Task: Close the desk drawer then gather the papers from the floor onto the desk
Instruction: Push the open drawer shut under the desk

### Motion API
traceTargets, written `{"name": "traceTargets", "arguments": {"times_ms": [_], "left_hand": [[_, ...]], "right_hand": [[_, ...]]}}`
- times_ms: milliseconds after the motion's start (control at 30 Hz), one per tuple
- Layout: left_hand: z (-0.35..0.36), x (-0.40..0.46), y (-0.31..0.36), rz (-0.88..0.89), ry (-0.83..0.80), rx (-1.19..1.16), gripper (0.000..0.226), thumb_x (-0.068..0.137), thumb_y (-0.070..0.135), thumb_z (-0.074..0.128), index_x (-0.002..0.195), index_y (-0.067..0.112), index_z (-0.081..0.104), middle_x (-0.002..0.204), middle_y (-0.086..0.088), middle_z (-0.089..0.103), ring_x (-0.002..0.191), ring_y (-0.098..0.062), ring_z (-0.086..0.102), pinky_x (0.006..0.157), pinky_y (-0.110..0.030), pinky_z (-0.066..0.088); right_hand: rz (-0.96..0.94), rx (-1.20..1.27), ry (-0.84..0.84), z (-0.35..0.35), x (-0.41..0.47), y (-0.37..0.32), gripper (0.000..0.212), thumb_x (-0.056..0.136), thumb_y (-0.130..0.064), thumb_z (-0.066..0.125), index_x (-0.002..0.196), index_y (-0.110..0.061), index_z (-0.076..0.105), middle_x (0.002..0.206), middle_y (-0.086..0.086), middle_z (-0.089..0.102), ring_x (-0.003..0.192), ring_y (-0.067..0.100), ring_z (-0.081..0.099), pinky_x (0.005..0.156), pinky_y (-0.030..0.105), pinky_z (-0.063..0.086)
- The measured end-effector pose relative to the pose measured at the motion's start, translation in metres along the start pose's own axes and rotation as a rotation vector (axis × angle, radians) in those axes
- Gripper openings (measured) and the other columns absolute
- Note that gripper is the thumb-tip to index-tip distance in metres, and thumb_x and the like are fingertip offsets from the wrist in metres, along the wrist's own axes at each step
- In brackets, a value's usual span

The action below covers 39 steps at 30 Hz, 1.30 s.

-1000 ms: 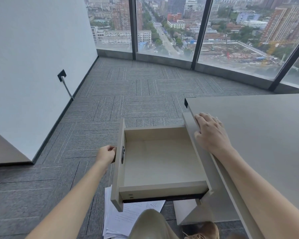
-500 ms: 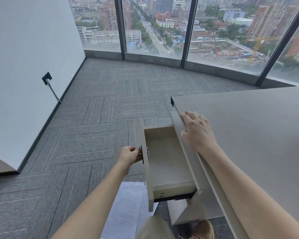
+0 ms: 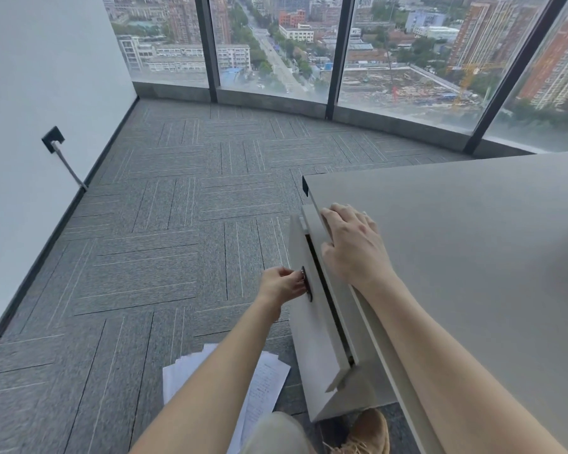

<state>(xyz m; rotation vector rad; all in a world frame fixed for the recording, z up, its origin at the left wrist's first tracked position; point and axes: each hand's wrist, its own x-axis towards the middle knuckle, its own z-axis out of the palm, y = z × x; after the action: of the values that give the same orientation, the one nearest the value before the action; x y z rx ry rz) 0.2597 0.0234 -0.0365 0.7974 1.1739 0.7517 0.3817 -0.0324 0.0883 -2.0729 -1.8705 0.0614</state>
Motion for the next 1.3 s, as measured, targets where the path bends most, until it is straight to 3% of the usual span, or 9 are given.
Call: {"name": "traceTargets", "arguments": {"times_ms": [200,367,567,767,867,933,1000,1100,1300], "left_hand": [[0.016,0.003,-0.006,0.030,-0.011,0.099,0.015,0.089,0.015,0.066,0.079,0.006,0.058,0.077,-0.009,0.065,0.078,-0.020,0.066,0.070,-0.039,0.060],[0.023,0.007,-0.008,0.055,0.050,0.125,0.016,0.087,0.012,0.066,0.073,0.009,0.060,0.071,-0.007,0.065,0.069,-0.017,0.064,0.088,-0.044,0.055],[0.024,0.009,-0.011,0.065,0.076,0.140,0.017,0.086,0.012,0.066,0.070,0.009,0.061,0.071,-0.008,0.065,0.073,-0.021,0.063,0.086,-0.041,0.056],[0.029,0.017,0.000,-0.096,0.066,0.083,0.012,0.081,0.011,0.068,0.072,0.007,0.061,0.069,-0.008,0.062,0.065,-0.019,0.061,0.087,-0.039,0.056],[0.029,0.020,0.006,-0.214,0.024,0.067,0.008,0.082,0.006,0.059,0.074,0.007,0.057,0.064,-0.007,0.057,0.056,-0.018,0.055,0.067,-0.032,0.056],[0.031,0.023,0.009,-0.259,-0.004,0.069,0.007,0.079,0.003,0.050,0.075,0.008,0.052,0.059,-0.006,0.049,0.045,-0.018,0.043,0.049,-0.025,0.044],[0.034,0.027,0.011,-0.287,-0.011,0.098,0.009,0.075,0.003,0.043,0.072,0.010,0.046,0.056,-0.004,0.041,0.038,-0.015,0.032,0.042,-0.020,0.032],[0.037,0.031,0.014,-0.322,-0.049,0.162,0.017,0.073,0.005,0.037,0.059,0.016,0.036,0.048,-0.001,0.033,0.030,-0.011,0.021,0.039,-0.014,0.021],[0.038,0.033,0.021,-0.366,-0.123,0.333,0.023,0.079,0.014,0.033,0.057,0.020,0.034,0.037,0.001,0.029,0.048,-0.015,0.024,0.051,-0.021,0.033]], "right_hand": [[0.007,-0.021,-0.008,0.001,0.000,-0.001,0.063,0.085,-0.016,0.050,0.147,-0.017,0.042,0.156,0.002,0.038,0.149,0.024,0.025,0.124,0.042,0.013],[0.009,-0.043,0.004,0.002,0.001,-0.002,0.061,0.085,-0.017,0.050,0.145,-0.018,0.043,0.156,0.002,0.038,0.148,0.024,0.026,0.123,0.043,0.014],[0.012,-0.055,0.006,0.002,0.001,-0.002,0.060,0.084,-0.017,0.050,0.144,-0.018,0.044,0.155,0.002,0.038,0.148,0.024,0.027,0.123,0.042,0.015],[0.012,-0.051,-0.003,0.001,0.000,-0.002,0.062,0.082,-0.017,0.050,0.144,-0.019,0.044,0.155,0.002,0.038,0.147,0.024,0.028,0.123,0.042,0.016],[0.015,-0.046,-0.006,0.001,0.000,-0.002,0.063,0.082,-0.018,0.050,0.145,-0.019,0.043,0.155,0.002,0.038,0.147,0.024,0.027,0.123,0.042,0.015],[0.016,-0.044,-0.006,0.001,0.000,-0.002,0.064,0.082,-0.018,0.050,0.146,-0.020,0.042,0.155,0.001,0.037,0.148,0.023,0.027,0.123,0.042,0.015],[0.017,-0.042,-0.005,0.001,0.000,-0.002,0.064,0.082,-0.018,0.050,0.146,-0.020,0.042,0.156,0.001,0.037,0.148,0.022,0.027,0.123,0.041,0.014],[0.018,-0.035,-0.003,0.000,0.000,-0.002,0.064,0.081,-0.017,0.051,0.145,-0.020,0.042,0.156,0.000,0.037,0.148,0.021,0.026,0.123,0.040,0.014],[0.021,-0.036,0.000,0.001,0.001,-0.001,0.064,0.080,-0.018,0.052,0.144,-0.021,0.044,0.155,0.000,0.038,0.147,0.021,0.027,0.123,0.040,0.014]]}}
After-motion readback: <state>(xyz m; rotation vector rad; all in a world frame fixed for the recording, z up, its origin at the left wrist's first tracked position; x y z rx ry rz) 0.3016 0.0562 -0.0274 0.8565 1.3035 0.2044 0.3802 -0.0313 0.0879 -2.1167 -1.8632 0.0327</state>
